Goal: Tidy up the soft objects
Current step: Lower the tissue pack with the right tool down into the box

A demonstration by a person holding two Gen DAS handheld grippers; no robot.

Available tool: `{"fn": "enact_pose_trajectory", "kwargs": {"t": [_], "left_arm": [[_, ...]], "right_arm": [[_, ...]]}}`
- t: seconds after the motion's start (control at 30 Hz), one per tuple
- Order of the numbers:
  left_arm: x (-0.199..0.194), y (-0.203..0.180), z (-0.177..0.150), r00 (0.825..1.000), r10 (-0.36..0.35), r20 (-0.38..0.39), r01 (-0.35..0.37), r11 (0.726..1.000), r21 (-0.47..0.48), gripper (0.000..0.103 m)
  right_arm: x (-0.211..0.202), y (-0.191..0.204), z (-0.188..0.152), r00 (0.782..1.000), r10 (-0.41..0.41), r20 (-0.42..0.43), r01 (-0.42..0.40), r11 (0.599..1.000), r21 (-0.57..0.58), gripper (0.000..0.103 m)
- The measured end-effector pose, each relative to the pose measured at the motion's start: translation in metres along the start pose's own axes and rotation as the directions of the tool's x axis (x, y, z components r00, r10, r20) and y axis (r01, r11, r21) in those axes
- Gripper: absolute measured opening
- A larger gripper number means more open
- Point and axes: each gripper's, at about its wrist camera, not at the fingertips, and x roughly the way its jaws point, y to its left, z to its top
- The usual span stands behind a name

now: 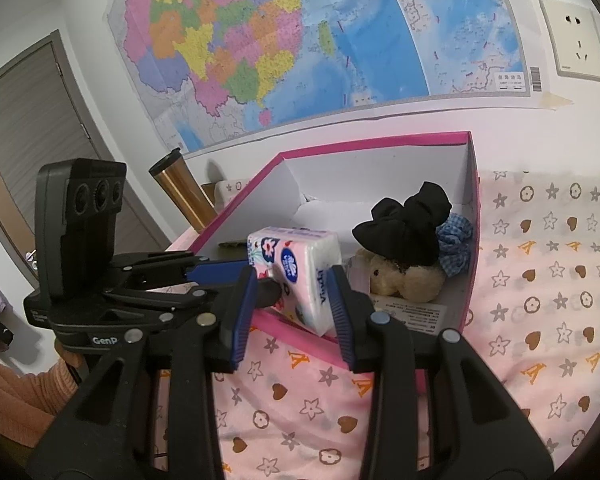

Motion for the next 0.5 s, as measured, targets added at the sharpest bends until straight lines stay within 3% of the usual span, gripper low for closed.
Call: {"fn": "enact_pose_trajectory", "kwargs": {"t": [0.5], "left_arm": [[0.0033, -0.0073, -0.0016, 0.999, 0.032, -0.002, -0.032, 0.999, -0.016, 0.033]], "right_arm": [[-0.0014, -0.0055, 0.0005, 1.000, 0.026, 0.000, -0.026, 1.000, -0.005, 0.040]]}}
